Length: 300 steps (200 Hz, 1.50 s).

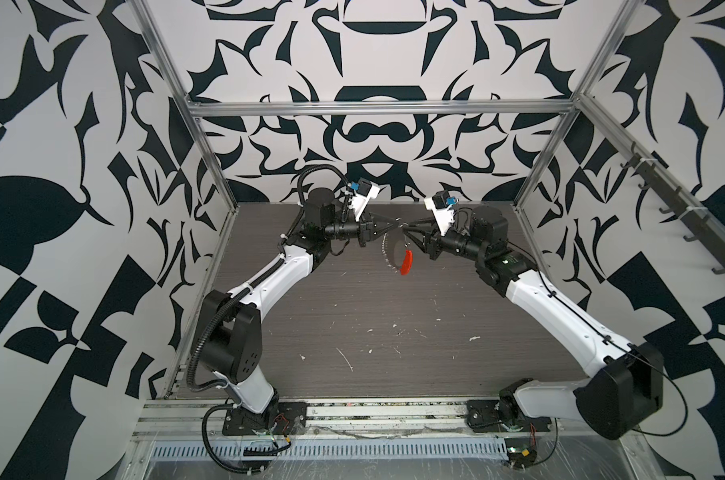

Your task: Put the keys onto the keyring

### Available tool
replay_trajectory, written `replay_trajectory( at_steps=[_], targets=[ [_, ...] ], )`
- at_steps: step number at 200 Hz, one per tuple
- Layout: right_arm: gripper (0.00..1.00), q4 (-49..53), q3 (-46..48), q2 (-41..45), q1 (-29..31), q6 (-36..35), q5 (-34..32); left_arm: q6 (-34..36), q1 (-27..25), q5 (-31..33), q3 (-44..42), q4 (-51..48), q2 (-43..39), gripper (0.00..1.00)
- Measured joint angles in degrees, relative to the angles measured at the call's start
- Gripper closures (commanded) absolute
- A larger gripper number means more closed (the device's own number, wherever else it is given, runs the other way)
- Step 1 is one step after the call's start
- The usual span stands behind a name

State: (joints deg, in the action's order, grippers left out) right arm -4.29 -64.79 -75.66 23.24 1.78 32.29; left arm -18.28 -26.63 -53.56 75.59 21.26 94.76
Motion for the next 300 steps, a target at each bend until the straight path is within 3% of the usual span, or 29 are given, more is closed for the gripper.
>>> replay_trajectory(
  at_steps=[53,71,106,161,257,300],
  targets=[
    [0.71,0.3,-0.2,-0.2,0.1,-1.7,-0.5,-1.4,0.1,-0.2,0.0,1.3,0.0,1.0],
    [0.77,0.6,-0.8,-0.3,0.2,-2.2,-0.1,-1.5,0.1,-0.2,0.0,1.3,0.0,1.0],
    [1.0,0.7,-2.0,-0.6,0.3,-1.8,0.9,-1.7,0.1,-0.3,0.0,1.3,0.0,1.0],
    [1.0,-1.2,-2.8,-1.7,0.5,0.3,2.6,-6.3,0.2,1.3,-0.1,4.7,0.0,1.0],
    [1.0,-8.9,-2.7,-3.3,1.5,7.2,2.2,-20.5,-0.5,7.3,-4.9,31.7,3.4,1.0],
    [0.83,-6.4,-2.1,-1.6,1.7,8.4,1.9,-23.5,-1.4,8.7,-6.3,38.2,4.0,1.0]
  ],
)
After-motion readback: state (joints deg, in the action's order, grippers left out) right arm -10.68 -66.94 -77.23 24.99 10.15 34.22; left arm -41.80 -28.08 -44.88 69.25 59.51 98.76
